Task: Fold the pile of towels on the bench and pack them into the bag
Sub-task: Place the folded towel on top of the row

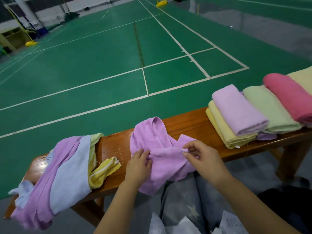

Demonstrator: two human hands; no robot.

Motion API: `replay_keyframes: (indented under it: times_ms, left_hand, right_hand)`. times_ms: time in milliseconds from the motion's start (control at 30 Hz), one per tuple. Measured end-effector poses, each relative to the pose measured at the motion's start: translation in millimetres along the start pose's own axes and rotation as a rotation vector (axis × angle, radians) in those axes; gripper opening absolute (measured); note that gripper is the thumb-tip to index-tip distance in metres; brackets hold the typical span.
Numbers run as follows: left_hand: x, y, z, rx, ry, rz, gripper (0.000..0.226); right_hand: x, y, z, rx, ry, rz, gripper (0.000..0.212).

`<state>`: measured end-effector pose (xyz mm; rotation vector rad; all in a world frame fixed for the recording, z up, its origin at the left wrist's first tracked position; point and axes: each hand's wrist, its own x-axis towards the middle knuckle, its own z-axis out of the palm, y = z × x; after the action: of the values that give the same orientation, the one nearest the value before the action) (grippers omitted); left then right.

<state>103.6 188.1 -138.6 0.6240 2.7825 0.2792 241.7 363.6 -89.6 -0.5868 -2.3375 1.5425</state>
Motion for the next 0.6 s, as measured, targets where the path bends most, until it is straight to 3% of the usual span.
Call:
replay_keyframes:
  times_ms: [133, 267, 333, 467, 600]
  left_hand:
    - [-10.0, -5.6, 6.6, 0.084, 0.015, 0.048, 0.039]
    - [-24.9, 0.3, -6.0, -0.062, -0.114, 0.042, 0.029]
    - [-22.4, -1.7, -15.2, -0.053, -0.045, 0.021, 0.027]
    - [6.0, -17.9, -36.5, -0.058, 0.285, 0.017, 0.030]
    - [56.4, -33.1, -44.0, 0.154, 0.281, 0.106, 0.046]
  right_hand:
    - [3.3, 11.4, -2.8, 0.040, 0.034, 0.059, 0.020]
    - [8.0, 23.3, -0.7, 0.064, 0.043, 0.090, 0.022]
    - [8.7, 29.0, 0.2, 0.060, 0.041, 0.105, 0.019]
    - [8.4, 37.5, -2.8, 0.064, 0.066, 0.126, 0.016]
    - [8.5, 43.2, -7.5, 0.058, 0.077, 0.155, 0.017]
